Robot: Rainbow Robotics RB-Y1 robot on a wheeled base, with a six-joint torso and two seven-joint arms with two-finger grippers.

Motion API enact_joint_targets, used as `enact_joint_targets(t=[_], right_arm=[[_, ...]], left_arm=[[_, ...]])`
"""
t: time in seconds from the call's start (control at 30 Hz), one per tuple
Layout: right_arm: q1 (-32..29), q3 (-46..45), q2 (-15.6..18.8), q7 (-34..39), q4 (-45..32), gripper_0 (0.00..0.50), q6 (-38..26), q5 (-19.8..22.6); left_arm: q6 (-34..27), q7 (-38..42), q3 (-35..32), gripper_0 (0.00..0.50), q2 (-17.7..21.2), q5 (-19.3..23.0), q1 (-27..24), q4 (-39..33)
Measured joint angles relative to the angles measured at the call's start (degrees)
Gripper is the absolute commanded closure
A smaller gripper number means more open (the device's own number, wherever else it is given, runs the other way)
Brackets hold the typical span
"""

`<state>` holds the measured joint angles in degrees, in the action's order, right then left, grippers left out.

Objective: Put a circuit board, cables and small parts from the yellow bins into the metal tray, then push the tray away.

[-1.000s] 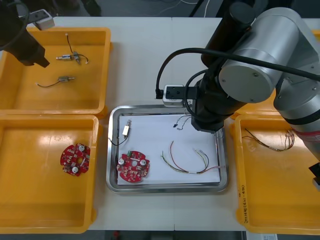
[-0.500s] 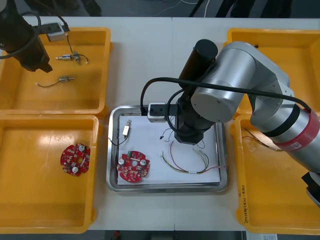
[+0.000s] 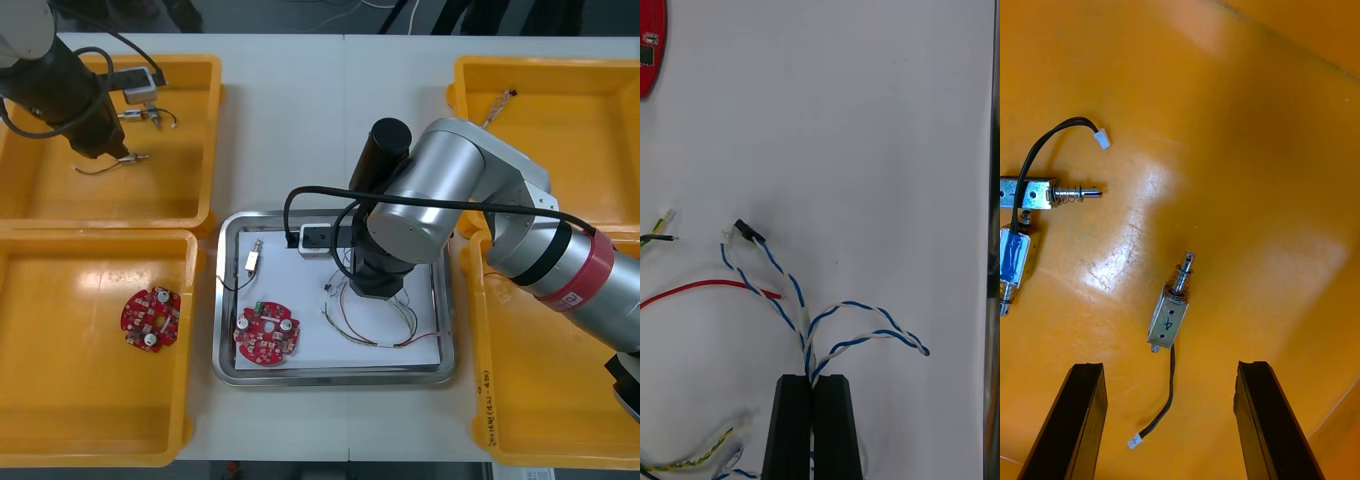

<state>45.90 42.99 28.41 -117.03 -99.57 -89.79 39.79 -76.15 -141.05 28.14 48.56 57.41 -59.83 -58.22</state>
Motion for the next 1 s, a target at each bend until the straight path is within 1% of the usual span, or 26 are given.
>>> enact_joint_targets(t=[0.1, 0.37, 0.4, 0.47, 0.5, 0.53, 0.57, 0.6, 0.73, 0.87, 1.0], right_arm=[[0.0, 0.6, 0.0, 0.0, 0.8, 0.500, 1.4, -0.2], [0.0, 1.7, 0.0, 0.0, 2.6, 0.500, 2.6, -0.6], [0.0, 1.8, 0.0, 0.0, 2.8, 0.477, 2.6, -0.8], [0.0, 1.9, 0.0, 0.0, 3.0, 0.410, 2.6, -1.2], [0.0, 1.9, 0.0, 0.0, 3.0, 0.213, 2.6, -1.3], [0.0, 1.9, 0.0, 0.0, 3.0, 0.060, 2.6, -1.4], [0.0, 1.9, 0.0, 0.0, 3.0, 0.016, 2.7, -1.4], [0.0, 1.9, 0.0, 0.0, 3.0, 0.000, 2.8, -1.4], [0.0, 1.9, 0.0, 0.0, 3.0, 0.000, 4.1, -1.7], [0.0, 1.9, 0.0, 0.0, 2.9, 0.000, 4.4, -2.9], [0.1, 1.9, 0.0, 0.0, 2.3, 0.000, 4.2, -3.1]], left_arm=[[0.9, 0.0, 0.7, 0.000, 0.0, 0.0, 0.0, 0.0], [4.4, 0.0, 3.8, 0.000, 0.0, 0.6, 0.0, 0.1], [4.7, 0.0, 4.0, 0.000, 0.0, 0.7, 0.0, 0.2], [5.5, 0.0, 4.1, 0.000, -0.2, 0.9, 0.0, 1.1], [6.0, 0.0, 4.1, 0.000, -0.3, 1.0, 0.0, 1.7], [6.4, 0.0, 4.1, 0.000, -0.5, 1.1, 0.0, 2.4], [6.9, 0.0, 4.1, 0.000, -0.6, 1.1, 0.0, 3.0], [7.4, 0.0, 4.2, 0.000, -0.8, 1.2, 0.0, 3.6], [9.5, 0.0, 5.5, 0.000, -0.9, 1.3, 0.0, 4.7], [10.1, 0.0, 7.3, 0.000, -0.9, 1.6, 0.0, 4.8], [10.9, -0.1, 7.6, 0.000, -0.9, 1.8, 0.3, 4.8]])
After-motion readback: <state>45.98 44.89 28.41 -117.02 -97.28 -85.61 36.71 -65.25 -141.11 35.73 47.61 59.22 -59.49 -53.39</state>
